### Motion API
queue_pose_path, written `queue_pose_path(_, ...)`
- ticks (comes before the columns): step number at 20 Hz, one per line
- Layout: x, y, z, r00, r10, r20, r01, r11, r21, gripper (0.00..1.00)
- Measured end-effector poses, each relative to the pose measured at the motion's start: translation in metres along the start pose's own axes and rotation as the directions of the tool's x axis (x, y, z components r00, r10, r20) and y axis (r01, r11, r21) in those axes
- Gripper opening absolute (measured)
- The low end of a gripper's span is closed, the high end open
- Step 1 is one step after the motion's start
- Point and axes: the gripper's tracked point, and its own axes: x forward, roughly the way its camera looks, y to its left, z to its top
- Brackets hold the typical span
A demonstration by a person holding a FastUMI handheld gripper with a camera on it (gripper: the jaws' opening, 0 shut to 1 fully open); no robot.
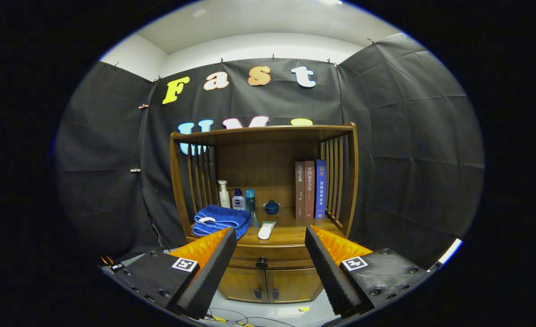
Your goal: Pull open the drawer, take out the items inside it, and place them on the countertop above the cabinet.
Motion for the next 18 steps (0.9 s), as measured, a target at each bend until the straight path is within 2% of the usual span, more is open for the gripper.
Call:
queue_pose_path(5,-0.003,-0.010,0.015,1.000,-0.005,0.005,0.005,1.000,0.000,0.99)
queue_pose_path(18,-0.001,-0.003,0.008,1.000,0.007,-0.018,-0.007,1.000,-0.017,0.99)
